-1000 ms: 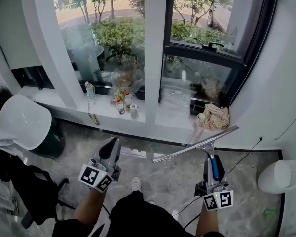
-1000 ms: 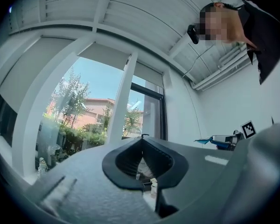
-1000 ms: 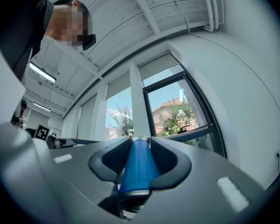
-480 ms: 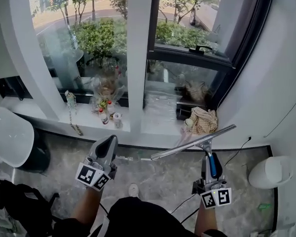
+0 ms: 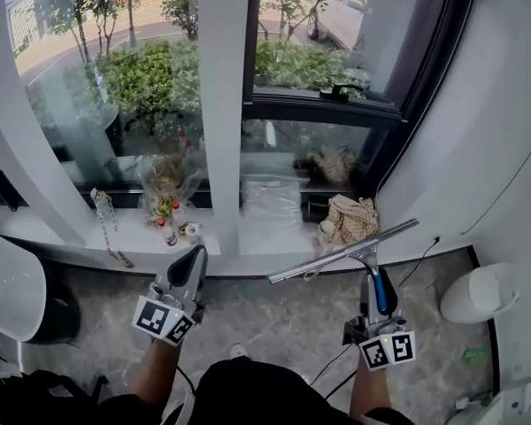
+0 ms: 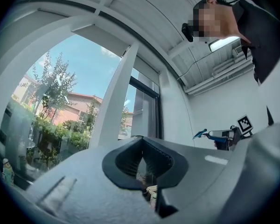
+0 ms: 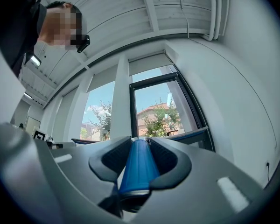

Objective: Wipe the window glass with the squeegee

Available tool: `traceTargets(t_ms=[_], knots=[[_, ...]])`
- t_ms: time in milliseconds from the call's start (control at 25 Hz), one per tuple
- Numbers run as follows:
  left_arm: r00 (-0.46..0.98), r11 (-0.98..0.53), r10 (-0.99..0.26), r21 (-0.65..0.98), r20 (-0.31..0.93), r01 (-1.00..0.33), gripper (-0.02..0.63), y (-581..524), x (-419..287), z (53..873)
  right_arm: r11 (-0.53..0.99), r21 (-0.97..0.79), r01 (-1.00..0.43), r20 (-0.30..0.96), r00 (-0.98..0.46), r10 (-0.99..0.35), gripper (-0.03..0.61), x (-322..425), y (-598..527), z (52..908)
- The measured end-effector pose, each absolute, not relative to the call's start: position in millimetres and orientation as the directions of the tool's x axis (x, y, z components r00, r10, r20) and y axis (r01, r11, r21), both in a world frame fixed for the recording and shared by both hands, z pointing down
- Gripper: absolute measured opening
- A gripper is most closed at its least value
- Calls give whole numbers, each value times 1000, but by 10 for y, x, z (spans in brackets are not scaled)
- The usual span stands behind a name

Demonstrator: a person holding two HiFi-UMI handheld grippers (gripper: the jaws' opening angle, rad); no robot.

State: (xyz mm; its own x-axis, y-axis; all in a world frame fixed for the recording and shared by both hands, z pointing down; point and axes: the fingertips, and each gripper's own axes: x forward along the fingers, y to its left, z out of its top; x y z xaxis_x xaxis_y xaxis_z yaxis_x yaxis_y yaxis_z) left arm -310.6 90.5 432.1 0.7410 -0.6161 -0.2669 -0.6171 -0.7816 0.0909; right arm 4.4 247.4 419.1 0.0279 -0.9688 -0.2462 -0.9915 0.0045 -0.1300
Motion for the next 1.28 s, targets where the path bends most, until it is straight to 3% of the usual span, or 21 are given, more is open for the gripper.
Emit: traceTargets(t_ms=[480,1280], knots=[[775,-810,-581,84,-251,-580,0,377,-2824,4420,-57,-195,-979,-241,104,-965,135,160,2026,4169],[733,-762,-631,28,-255,-647,0,-707,-1548,4265,77,-186,-979,-277,-23,-960,134,1461,526,4143]])
